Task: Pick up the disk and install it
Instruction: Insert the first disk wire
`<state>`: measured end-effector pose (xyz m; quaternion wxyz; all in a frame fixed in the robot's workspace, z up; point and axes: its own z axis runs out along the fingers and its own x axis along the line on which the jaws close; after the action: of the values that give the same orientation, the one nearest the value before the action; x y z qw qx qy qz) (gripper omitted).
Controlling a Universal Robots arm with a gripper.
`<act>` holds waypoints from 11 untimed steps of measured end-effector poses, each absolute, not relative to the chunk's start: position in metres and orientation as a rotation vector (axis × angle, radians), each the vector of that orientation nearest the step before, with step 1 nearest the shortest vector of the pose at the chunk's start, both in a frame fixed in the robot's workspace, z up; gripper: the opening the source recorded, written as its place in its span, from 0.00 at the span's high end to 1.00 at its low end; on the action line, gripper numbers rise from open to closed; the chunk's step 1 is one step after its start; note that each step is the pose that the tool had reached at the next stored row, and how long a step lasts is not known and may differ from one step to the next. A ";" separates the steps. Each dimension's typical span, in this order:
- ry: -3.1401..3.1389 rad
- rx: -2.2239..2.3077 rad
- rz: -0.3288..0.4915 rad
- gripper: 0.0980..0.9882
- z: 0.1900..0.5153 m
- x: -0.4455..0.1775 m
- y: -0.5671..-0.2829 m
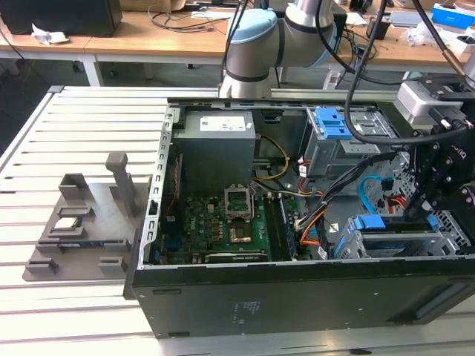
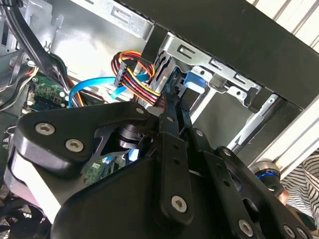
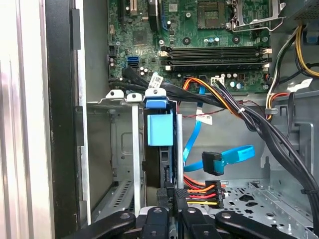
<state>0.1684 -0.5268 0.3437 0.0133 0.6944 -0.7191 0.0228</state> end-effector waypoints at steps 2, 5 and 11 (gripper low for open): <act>-2.240 2.163 0.071 0.92 0.343 0.169 -0.527; -2.240 2.163 0.071 0.92 0.342 0.169 -0.526; -2.240 2.163 0.071 0.92 0.342 0.169 -0.526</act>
<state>0.1690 -0.5260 0.3419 0.0133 0.6944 -0.7191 0.0227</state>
